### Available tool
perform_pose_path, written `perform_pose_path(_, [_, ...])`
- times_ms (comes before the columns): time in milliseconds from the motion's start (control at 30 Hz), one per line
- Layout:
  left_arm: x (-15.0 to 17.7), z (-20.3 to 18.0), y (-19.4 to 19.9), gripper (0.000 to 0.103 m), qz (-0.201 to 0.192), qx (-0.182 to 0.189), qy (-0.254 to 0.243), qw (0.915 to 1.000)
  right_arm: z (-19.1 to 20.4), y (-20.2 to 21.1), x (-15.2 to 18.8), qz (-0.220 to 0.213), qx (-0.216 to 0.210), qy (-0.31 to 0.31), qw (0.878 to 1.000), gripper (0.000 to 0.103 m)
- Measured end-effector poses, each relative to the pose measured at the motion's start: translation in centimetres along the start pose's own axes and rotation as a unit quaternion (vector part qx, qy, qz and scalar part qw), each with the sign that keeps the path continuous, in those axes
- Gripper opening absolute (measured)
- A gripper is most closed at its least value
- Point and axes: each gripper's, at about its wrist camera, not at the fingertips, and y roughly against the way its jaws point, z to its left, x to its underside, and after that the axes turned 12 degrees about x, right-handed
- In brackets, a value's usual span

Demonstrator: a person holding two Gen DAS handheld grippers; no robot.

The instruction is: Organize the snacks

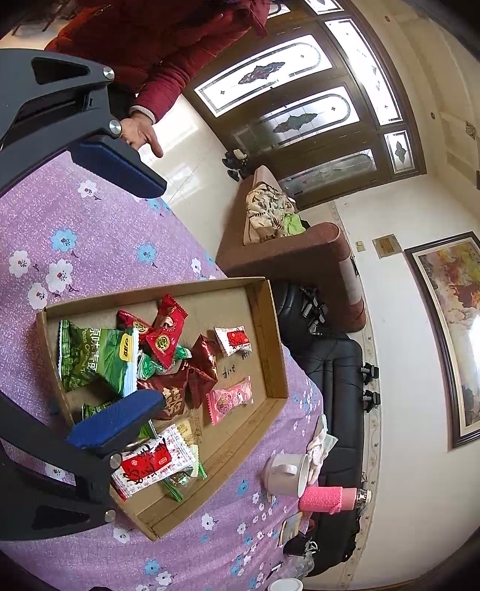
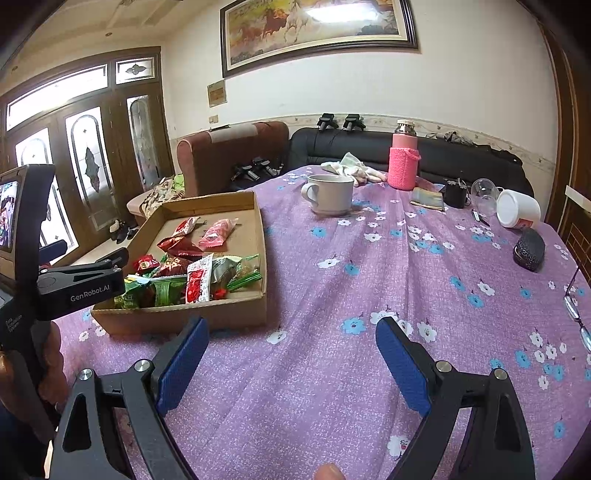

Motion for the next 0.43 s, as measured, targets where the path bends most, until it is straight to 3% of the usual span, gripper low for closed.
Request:
perform_pose_path(167, [0.10,0.08,0.14,0.103,0.000,-0.015,-0.003,0.9999,-0.07,-0.02,0.03,0.002,0.002,-0.002,1.000,0.094])
perform_pose_path(433, [-0.10,0.21,0.18,0.103,0.018,-0.001,0.001,0.9998,-0.31,-0.11,0.04,0.003,0.005,-0.006,1.000,0.094])
